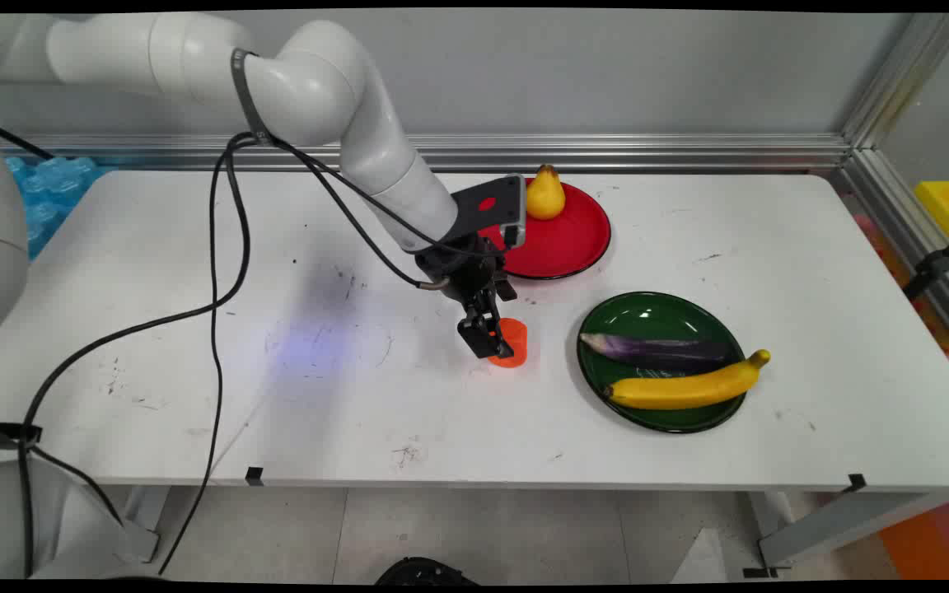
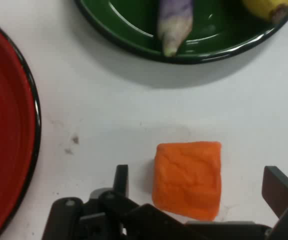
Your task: Pick up the eggplant from the green plate
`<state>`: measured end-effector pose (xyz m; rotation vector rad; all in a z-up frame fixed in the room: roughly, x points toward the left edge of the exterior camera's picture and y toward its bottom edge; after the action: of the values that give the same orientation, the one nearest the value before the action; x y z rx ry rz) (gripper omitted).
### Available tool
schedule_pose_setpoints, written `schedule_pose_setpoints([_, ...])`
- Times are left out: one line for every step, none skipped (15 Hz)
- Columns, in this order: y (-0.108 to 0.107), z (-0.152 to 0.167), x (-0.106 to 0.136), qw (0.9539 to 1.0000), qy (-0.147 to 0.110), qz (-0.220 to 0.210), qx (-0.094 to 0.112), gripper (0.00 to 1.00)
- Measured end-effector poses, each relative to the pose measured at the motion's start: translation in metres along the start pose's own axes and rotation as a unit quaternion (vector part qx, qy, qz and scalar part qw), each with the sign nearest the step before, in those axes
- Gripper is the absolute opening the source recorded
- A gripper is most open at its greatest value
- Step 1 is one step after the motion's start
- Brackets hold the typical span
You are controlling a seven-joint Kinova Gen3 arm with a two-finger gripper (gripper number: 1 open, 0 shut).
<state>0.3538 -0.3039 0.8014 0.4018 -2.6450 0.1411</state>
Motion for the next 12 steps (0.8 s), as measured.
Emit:
schedule_pose_setpoints([0.001,-0.005,0.001,1.0000,0.002,0.002,-0.001,1.00])
schedule_pose_setpoints([0.002,-0.012,0.002,1.0000,0.004,0.004,-0.001,1.00])
schedule_pose_setpoints([0.004,-0.019,0.003,1.0000,0.005,0.005,-0.001,1.00])
schedule_pose_setpoints([0.006,-0.028,0.005,1.0000,0.006,0.006,-0.001,1.00])
schedule_pose_setpoints([0.008,-0.039,0.006,1.0000,0.007,0.007,-0.001,1.00])
schedule_pose_setpoints([0.010,-0.049,0.008,0.9999,0.007,0.008,0.000,1.00])
schedule_pose_setpoints([0.012,-0.061,0.010,0.9999,0.007,0.008,0.000,1.00])
schedule_pose_setpoints([0.014,-0.072,0.012,0.9999,0.007,0.008,0.001,1.00])
schedule_pose_setpoints([0.015,-0.081,0.015,0.9999,0.007,0.007,0.002,1.00])
schedule_pose_setpoints([0.016,-0.087,0.017,0.9999,0.009,0.005,0.002,1.00])
schedule_pose_setpoints([0.017,-0.094,0.021,0.9999,0.011,0.002,0.003,1.00])
schedule_pose_setpoints([0.018,-0.101,0.027,0.9999,0.015,-0.003,0.005,1.00])
